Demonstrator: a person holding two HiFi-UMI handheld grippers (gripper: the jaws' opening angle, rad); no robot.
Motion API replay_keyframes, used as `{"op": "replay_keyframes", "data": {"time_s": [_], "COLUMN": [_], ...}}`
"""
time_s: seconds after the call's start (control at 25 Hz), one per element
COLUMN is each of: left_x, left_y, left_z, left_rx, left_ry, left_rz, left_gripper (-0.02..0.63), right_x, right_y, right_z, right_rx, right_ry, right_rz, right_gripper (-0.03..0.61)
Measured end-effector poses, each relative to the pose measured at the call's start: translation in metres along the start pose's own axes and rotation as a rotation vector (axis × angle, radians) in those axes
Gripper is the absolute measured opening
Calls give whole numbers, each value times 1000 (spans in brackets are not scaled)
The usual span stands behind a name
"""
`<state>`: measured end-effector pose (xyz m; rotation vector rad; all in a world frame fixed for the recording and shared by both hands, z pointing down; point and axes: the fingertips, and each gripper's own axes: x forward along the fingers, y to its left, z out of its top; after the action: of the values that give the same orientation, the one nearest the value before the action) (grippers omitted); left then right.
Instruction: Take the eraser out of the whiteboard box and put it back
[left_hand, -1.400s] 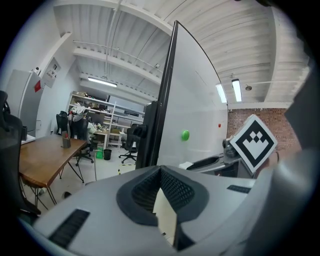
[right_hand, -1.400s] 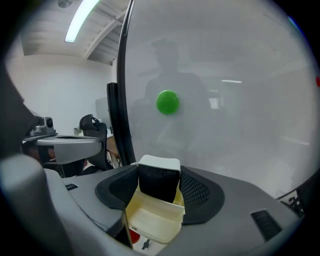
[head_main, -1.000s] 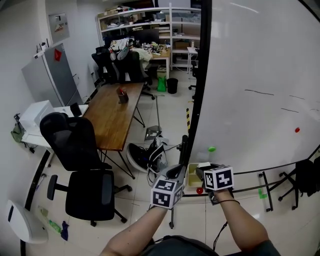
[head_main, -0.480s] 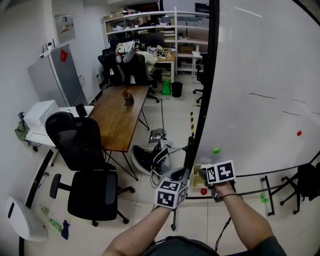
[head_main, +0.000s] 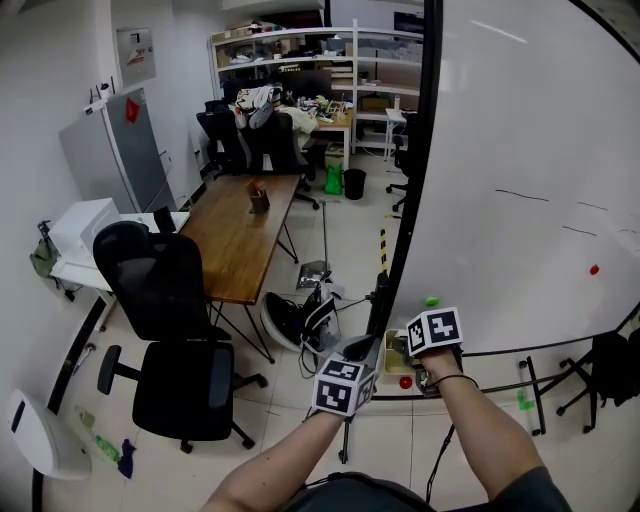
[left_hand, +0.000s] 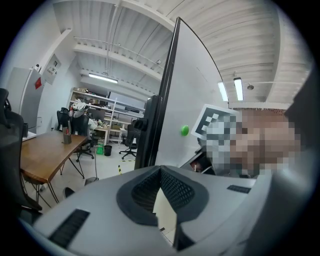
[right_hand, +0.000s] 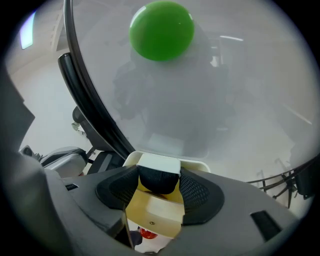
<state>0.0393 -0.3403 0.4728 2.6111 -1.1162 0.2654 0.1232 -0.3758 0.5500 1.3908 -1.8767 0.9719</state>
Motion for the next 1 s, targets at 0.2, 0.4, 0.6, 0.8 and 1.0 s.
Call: {"op": "replay_keyframes", "data": {"time_s": [0.2, 0.4, 0.6, 0.8, 1.0], "left_x": [-3, -12, -24, -34, -51], "left_y": [-6, -11, -7, -5, -11], "left_z": [-3, -3, -1, 11, 32], "left_rx": [3, 0, -3, -3, -8], "left_ry": [3, -1, -13, -49, -114], "left_rz": [-6, -9, 2, 19, 20], "left_gripper": [28, 28, 28, 28, 28], "right_x": [1, -1, -12, -46, -106], "right_y": [1, 3, 5, 15, 34], "right_z": [-2, -6, -2, 13, 33], "right_rx": [7, 14, 11, 19, -41], "right_ry": [54, 51, -14, -139, -391], "right_rz": [-11, -16, -19, 51, 74], "right_gripper": [284, 291, 347, 347, 330]}}
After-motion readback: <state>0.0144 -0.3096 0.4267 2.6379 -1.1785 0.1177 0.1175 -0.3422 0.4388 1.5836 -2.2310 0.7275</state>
